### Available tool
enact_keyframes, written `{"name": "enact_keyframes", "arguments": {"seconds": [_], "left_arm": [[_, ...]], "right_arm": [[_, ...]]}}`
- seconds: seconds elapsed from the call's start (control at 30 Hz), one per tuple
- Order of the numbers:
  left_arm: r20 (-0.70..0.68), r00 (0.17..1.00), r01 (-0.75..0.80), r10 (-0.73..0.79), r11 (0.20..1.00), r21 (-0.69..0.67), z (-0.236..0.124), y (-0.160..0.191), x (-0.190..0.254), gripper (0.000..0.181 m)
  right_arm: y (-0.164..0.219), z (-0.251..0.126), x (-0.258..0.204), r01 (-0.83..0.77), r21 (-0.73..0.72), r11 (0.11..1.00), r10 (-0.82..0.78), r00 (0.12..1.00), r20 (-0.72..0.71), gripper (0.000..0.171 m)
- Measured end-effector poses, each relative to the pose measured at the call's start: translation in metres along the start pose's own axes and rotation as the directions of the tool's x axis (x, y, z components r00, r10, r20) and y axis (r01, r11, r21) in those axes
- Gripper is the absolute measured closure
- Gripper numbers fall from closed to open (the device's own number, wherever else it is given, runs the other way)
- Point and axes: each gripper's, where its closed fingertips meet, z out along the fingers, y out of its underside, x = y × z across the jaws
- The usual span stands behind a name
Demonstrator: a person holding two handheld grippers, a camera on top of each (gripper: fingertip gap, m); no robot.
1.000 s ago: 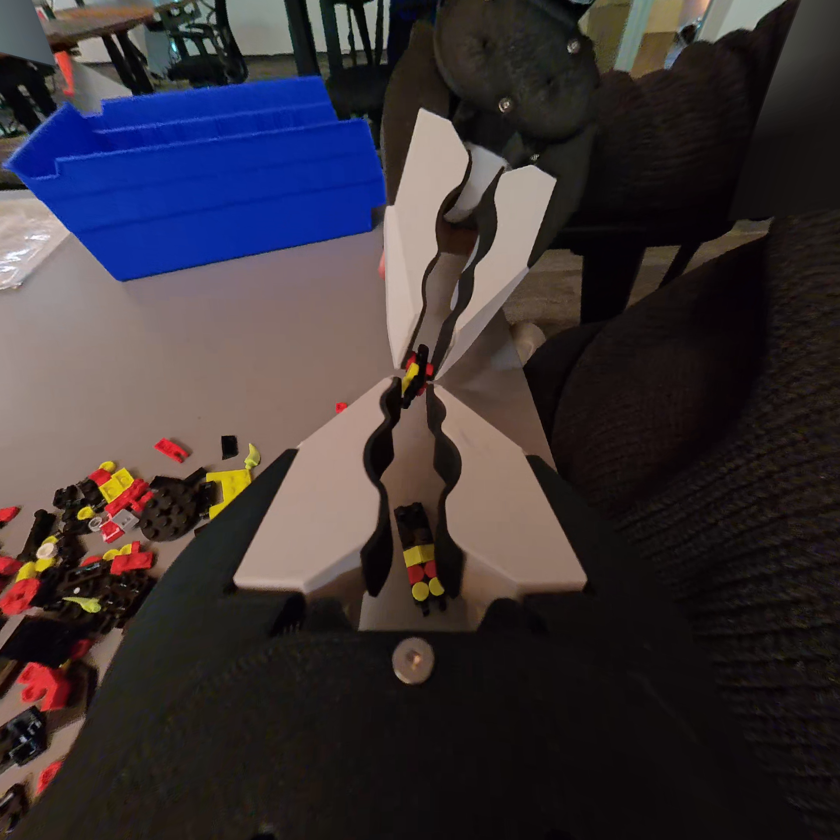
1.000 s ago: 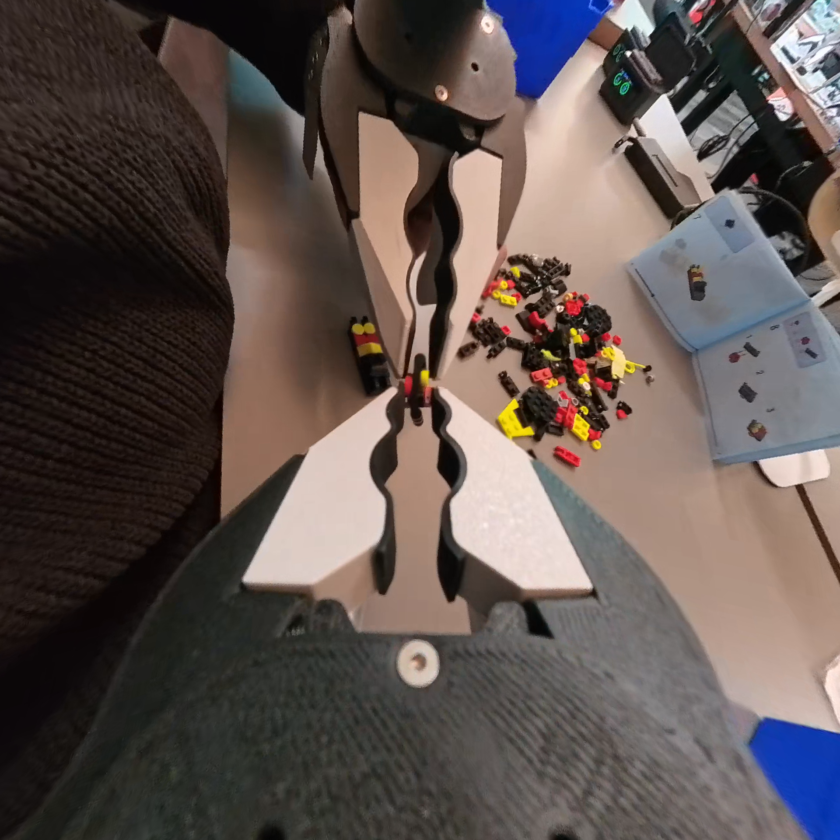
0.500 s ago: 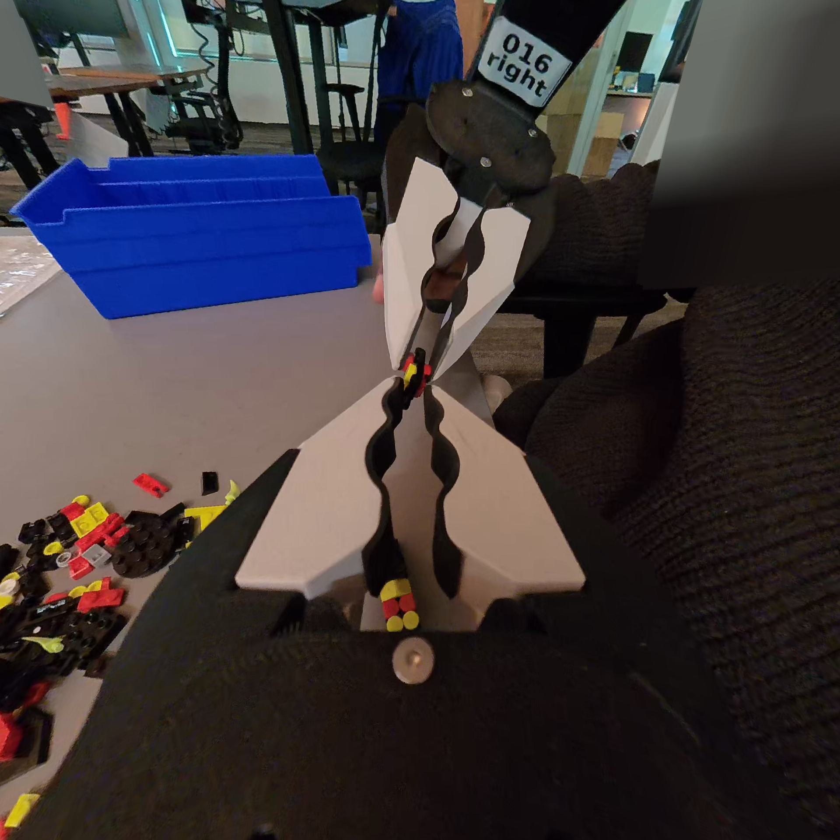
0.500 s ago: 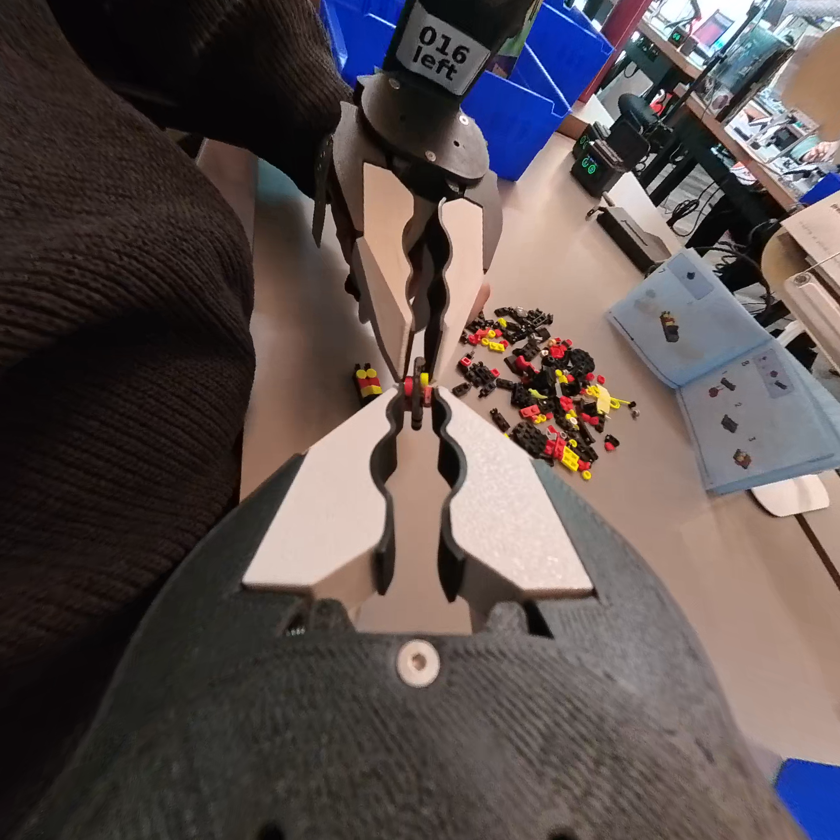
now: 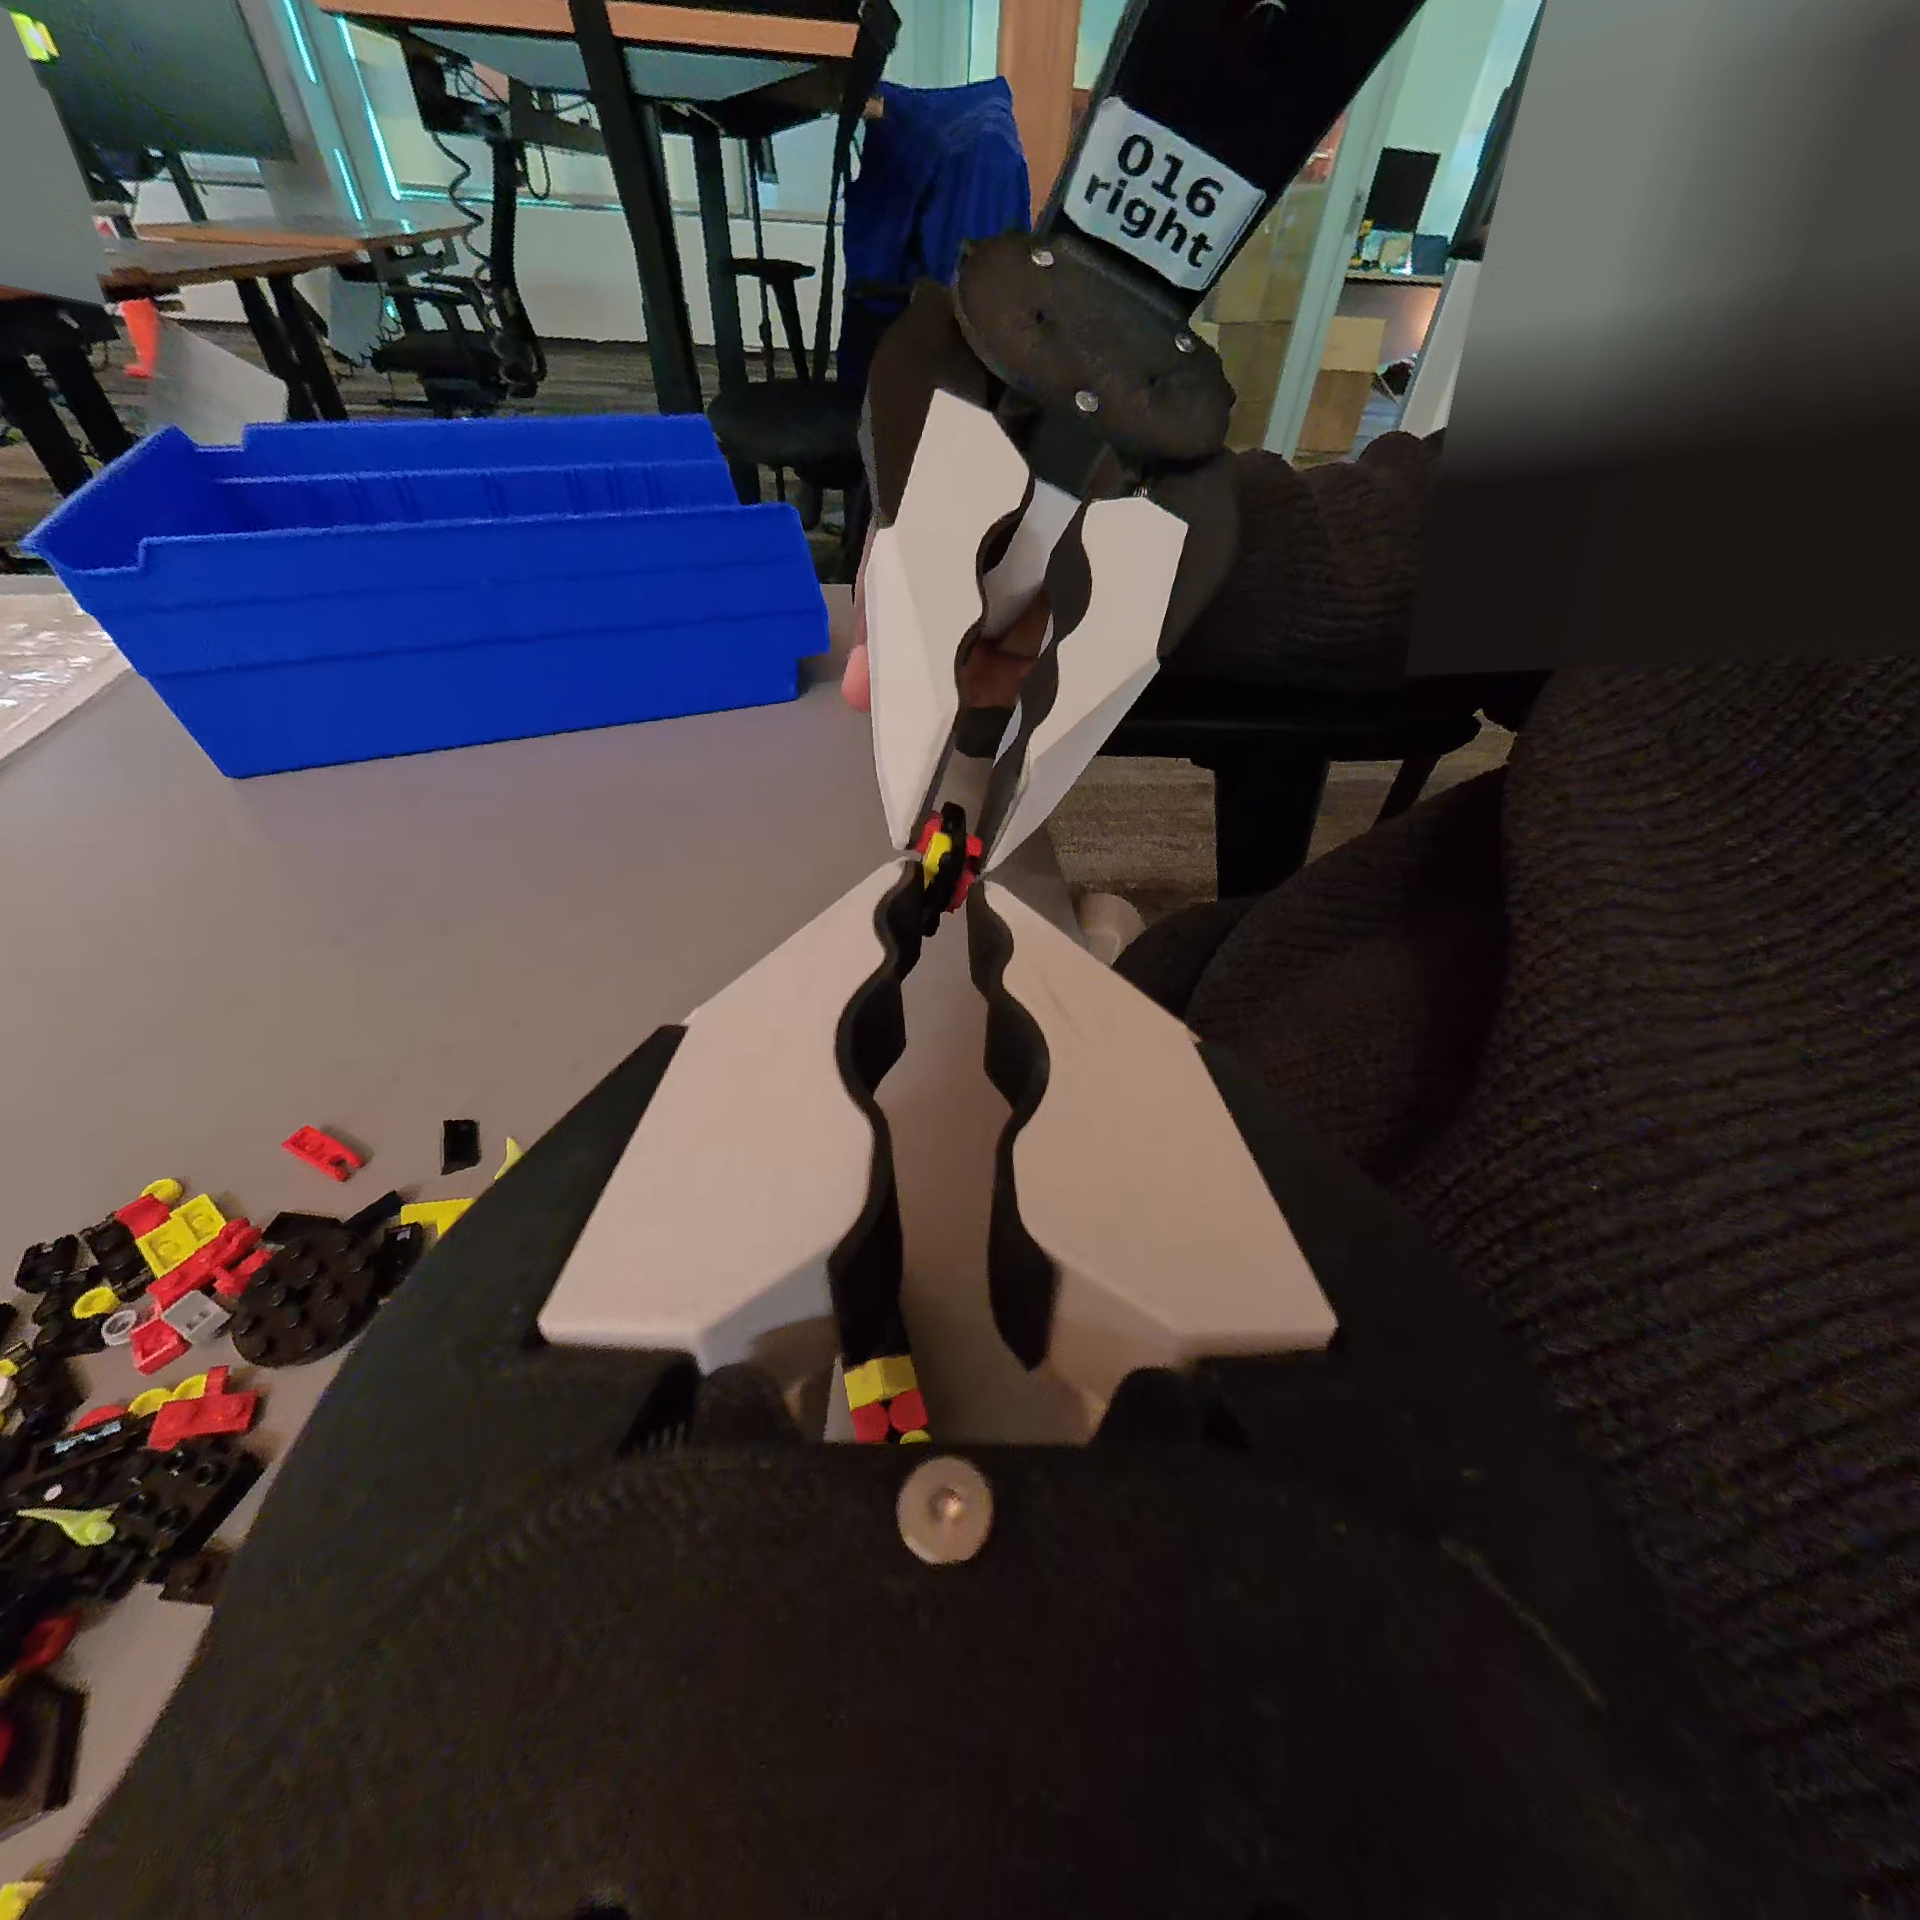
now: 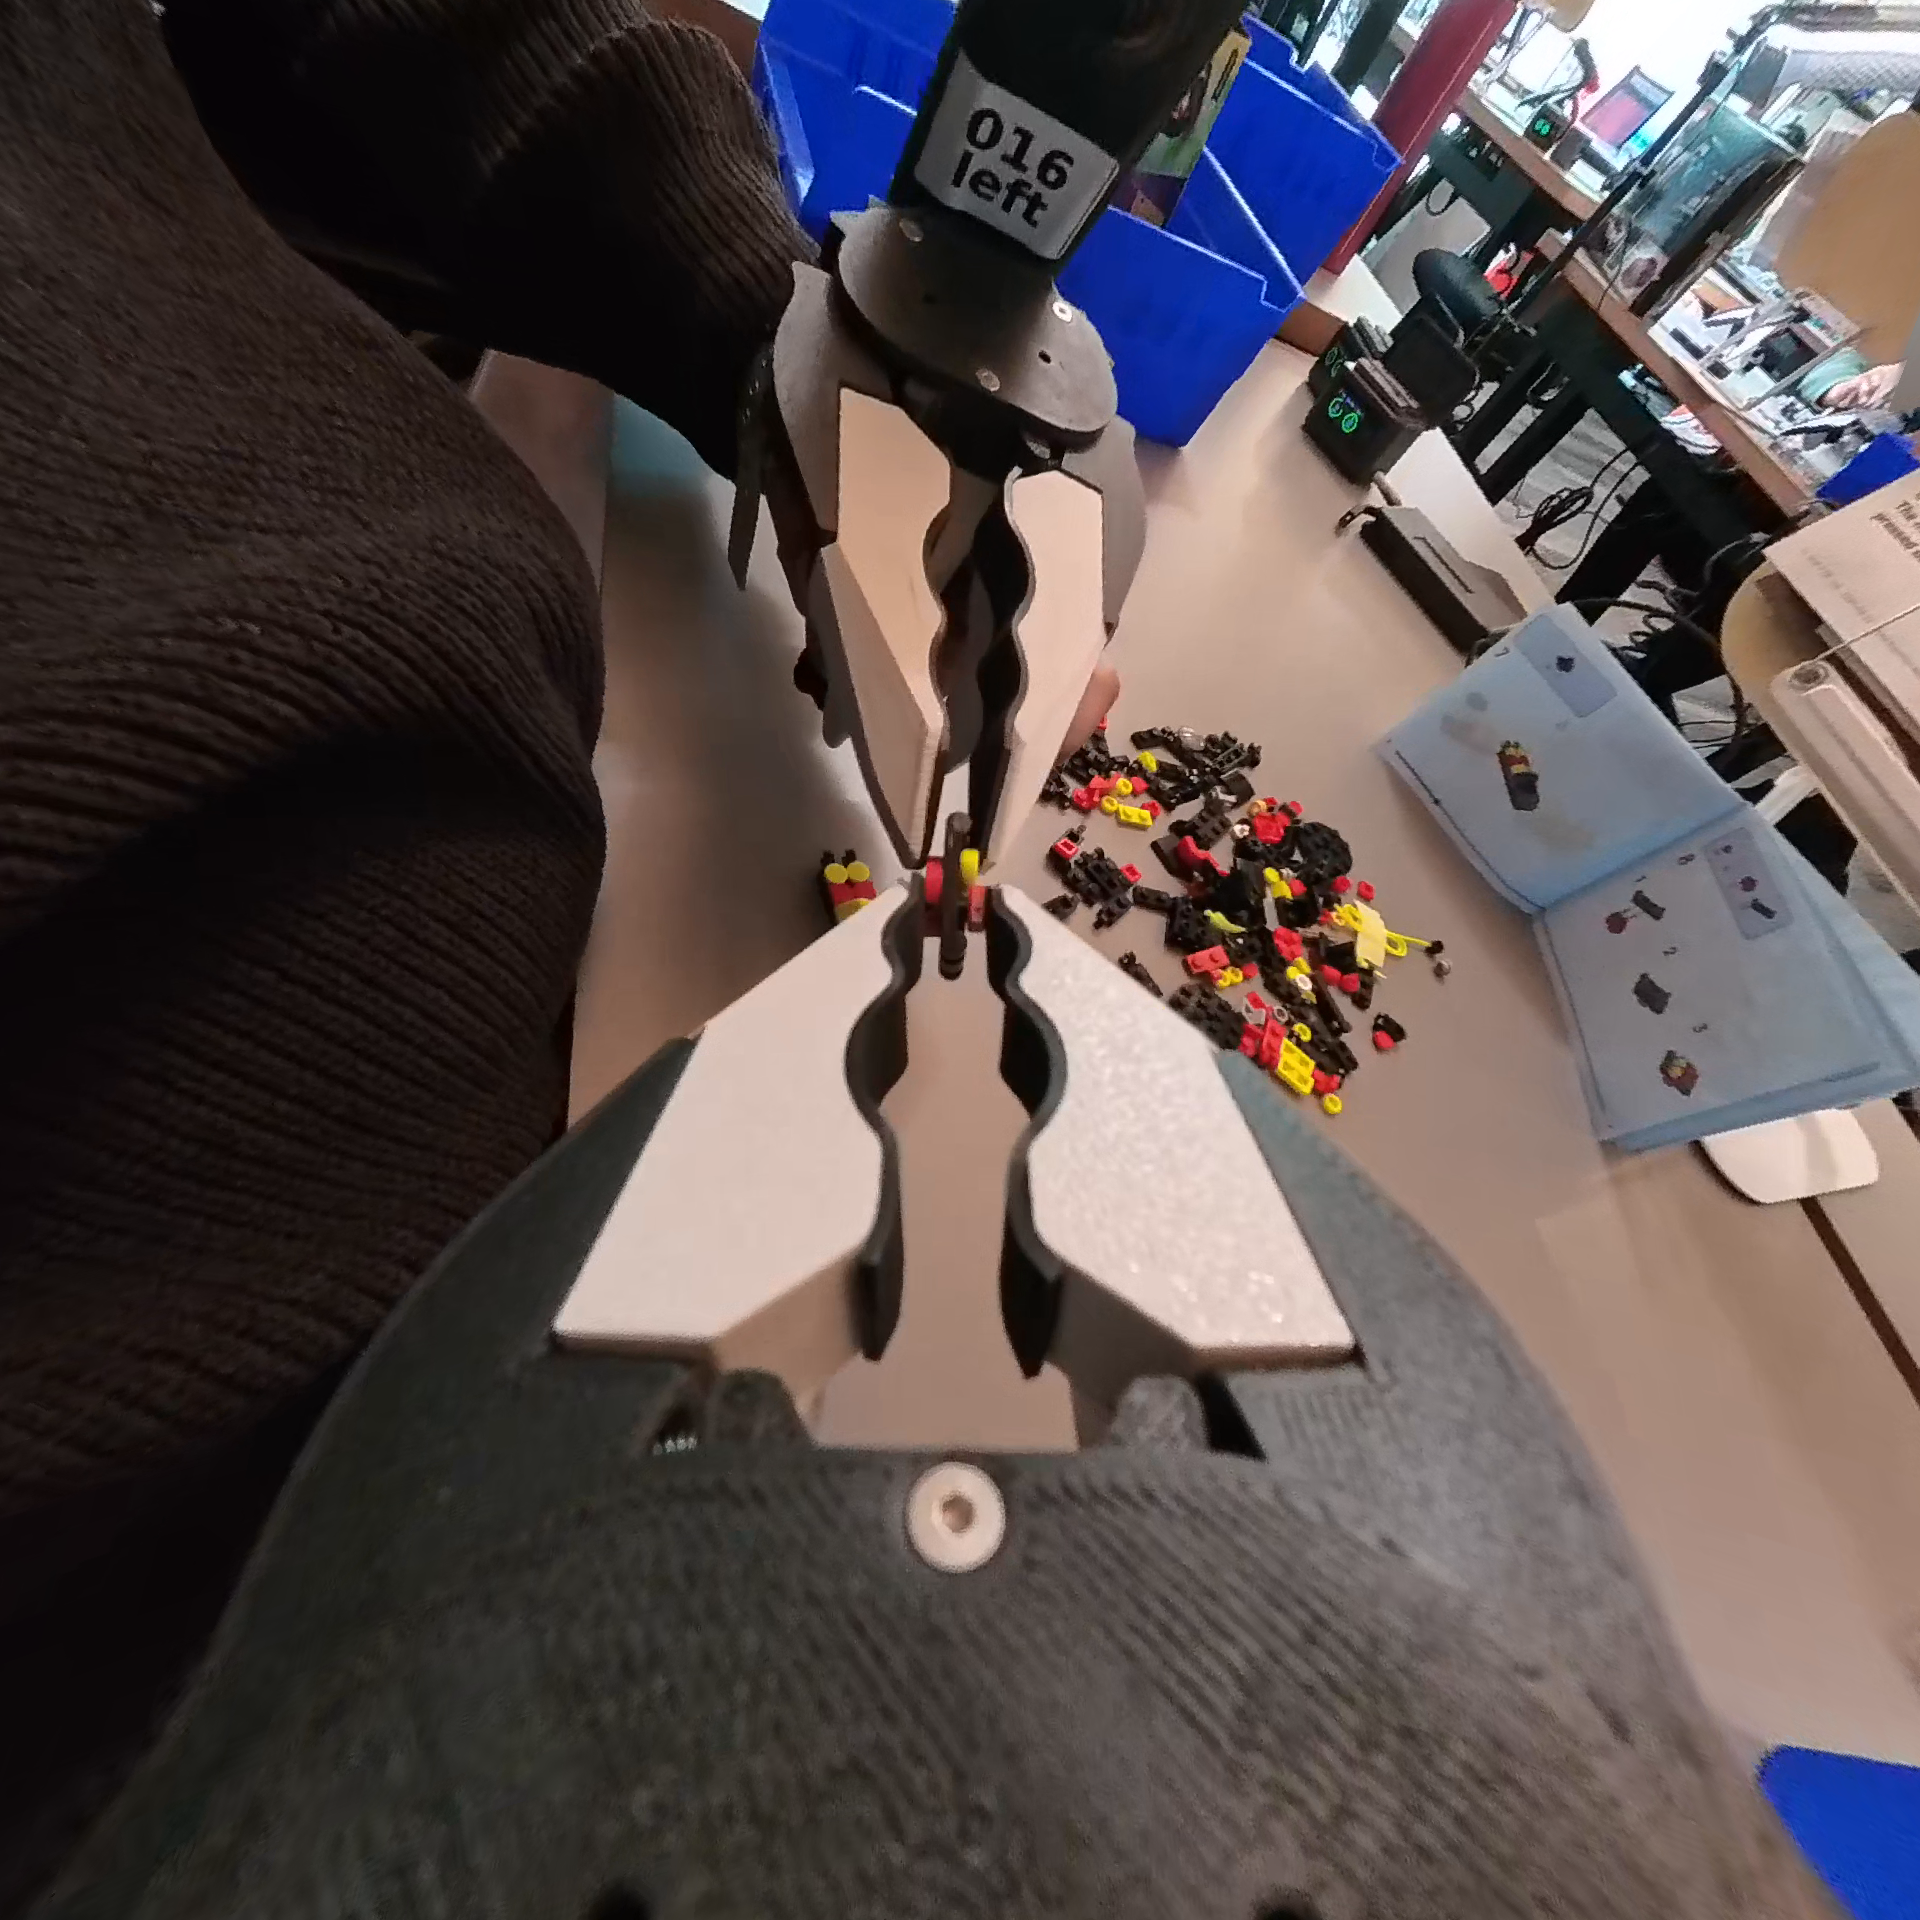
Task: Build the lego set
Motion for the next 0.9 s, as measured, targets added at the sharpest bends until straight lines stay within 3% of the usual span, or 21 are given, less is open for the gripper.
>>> {"name": "enact_keyframes", "arguments": {"seconds": [0.9], "left_arm": [[-0.022,0.999,0.034,-0.033,0.998,0.048,-0.0039,-0.0099,0.003,0.175]], "right_arm": [[-0.0088,-0.0031,0.0001,-0.009,-0.009,1.0,0.008,1.0,-0.015,0.161]]}}
